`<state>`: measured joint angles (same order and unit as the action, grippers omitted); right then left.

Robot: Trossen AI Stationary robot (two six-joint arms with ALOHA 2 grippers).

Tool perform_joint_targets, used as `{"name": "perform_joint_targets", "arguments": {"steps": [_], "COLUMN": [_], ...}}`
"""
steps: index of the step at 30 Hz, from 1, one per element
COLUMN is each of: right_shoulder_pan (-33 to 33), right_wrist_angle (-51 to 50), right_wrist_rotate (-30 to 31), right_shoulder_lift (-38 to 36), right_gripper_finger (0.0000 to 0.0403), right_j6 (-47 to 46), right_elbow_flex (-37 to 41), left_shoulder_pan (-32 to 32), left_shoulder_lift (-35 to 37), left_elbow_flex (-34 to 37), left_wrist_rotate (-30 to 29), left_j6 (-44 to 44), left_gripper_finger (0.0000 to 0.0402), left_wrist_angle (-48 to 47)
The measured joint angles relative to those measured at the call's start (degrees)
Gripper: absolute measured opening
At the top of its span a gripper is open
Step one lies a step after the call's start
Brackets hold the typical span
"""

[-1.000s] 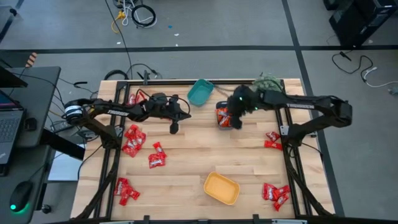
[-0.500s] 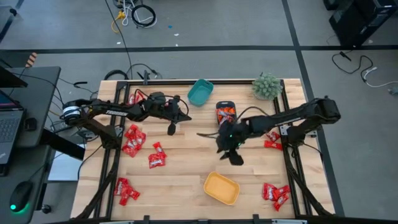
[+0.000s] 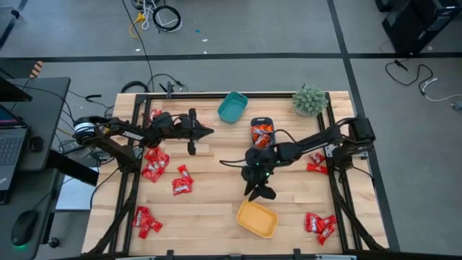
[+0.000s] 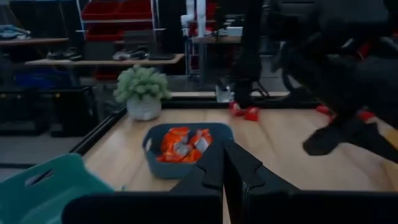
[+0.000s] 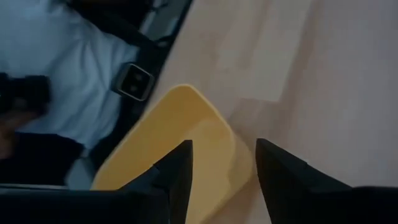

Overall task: Sort candy
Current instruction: Move the yellow bin to the center

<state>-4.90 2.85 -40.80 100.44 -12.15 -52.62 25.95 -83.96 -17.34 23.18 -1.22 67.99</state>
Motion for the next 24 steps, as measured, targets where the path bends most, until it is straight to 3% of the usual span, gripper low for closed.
{"name": "perform_joint_targets", "arguments": {"steps": [15, 24], "right_shoulder_pan": [1.5, 4.4], "right_wrist_angle": [2.1, 0.8], "right_wrist_rotate": [-1.0, 6.8], "right_shoulder_lift": [6.5, 4.5], "right_gripper_finger": [0.0132, 0.0129], "right_j6": [-5.2, -5.7], "right_elbow_flex": [0.0, 0.0], "left_shoulder_pan": [0.1, 0.1], "left_shoulder_lift": [0.0, 0.0], "left_elbow_flex": [0.7, 0.6], "left_wrist_rotate": [-4.5, -4.7], "left_j6": [-0.3, -0.3], "left_gripper_finger": [0.0000, 0.0000], "left_wrist_angle": [0.0, 0.0]}}
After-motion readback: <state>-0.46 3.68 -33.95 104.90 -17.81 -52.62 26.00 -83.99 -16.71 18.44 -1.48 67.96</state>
